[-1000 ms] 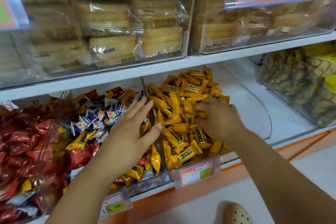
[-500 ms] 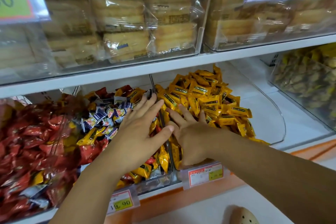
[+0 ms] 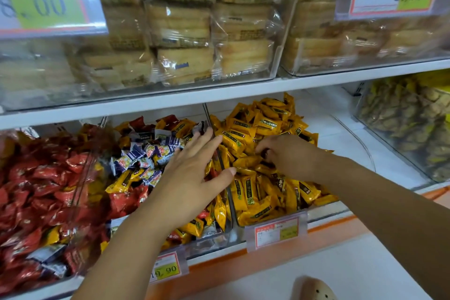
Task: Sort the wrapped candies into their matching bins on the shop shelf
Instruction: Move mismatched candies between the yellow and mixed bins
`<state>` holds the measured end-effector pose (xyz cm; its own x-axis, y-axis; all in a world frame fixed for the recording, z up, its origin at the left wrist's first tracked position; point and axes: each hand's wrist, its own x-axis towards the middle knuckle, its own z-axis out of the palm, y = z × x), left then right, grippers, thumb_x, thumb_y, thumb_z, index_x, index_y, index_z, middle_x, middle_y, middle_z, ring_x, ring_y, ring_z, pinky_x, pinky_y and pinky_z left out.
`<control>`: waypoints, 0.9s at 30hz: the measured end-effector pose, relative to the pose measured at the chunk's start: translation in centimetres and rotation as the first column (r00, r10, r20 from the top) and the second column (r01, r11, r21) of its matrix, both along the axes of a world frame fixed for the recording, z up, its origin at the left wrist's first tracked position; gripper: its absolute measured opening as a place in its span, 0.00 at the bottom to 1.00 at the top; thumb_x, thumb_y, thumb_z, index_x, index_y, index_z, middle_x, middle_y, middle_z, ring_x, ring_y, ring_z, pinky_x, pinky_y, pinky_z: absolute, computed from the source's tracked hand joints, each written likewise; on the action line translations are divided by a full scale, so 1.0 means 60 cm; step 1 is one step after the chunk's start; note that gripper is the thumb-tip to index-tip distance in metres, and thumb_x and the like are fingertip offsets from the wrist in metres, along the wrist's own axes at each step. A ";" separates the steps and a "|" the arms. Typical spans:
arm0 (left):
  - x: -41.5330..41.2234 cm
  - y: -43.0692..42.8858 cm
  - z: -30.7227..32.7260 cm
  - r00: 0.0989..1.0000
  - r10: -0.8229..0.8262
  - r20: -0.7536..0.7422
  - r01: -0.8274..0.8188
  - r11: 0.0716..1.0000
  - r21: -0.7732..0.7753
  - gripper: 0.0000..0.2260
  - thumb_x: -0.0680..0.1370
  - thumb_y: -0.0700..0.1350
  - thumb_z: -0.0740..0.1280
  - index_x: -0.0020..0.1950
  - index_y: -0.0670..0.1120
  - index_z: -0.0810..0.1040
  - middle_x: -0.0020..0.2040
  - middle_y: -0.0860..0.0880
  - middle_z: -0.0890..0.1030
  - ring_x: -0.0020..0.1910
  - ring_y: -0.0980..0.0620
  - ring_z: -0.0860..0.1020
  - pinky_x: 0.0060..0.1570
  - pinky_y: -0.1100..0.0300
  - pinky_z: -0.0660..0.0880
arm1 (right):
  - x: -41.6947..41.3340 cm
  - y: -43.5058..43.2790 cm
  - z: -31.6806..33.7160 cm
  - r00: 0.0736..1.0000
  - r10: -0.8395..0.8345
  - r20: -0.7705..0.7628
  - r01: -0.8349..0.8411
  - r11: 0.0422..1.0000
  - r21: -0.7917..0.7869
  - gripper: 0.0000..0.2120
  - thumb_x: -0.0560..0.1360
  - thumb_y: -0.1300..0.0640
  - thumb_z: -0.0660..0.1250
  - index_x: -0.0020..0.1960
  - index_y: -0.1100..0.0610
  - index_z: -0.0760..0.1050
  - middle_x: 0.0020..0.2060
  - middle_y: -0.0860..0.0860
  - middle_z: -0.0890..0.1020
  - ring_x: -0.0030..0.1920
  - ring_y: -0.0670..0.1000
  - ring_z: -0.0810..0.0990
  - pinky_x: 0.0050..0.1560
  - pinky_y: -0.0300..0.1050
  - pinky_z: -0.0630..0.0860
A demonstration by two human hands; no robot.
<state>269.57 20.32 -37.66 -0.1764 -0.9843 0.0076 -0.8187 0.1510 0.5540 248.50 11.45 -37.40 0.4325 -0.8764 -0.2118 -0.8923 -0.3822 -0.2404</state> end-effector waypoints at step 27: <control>-0.001 -0.001 0.001 1.000 0.011 -0.027 -0.011 1.000 0.013 0.30 0.76 0.65 0.56 0.75 0.66 0.46 0.75 0.67 0.41 0.73 0.66 0.38 0.76 0.52 0.40 | 0.006 -0.095 -0.033 0.981 -0.130 -0.142 0.120 0.990 -0.073 0.22 0.74 0.52 0.66 0.68 0.44 0.68 0.55 0.48 0.80 0.54 0.50 0.75 0.46 0.43 0.71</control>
<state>269.51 20.26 -37.63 -0.1654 -0.9862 -0.0006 -0.8051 0.1347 0.5776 248.86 5.77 -39.40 0.2872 -0.9353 -0.2067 -0.9576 -0.2758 -0.0829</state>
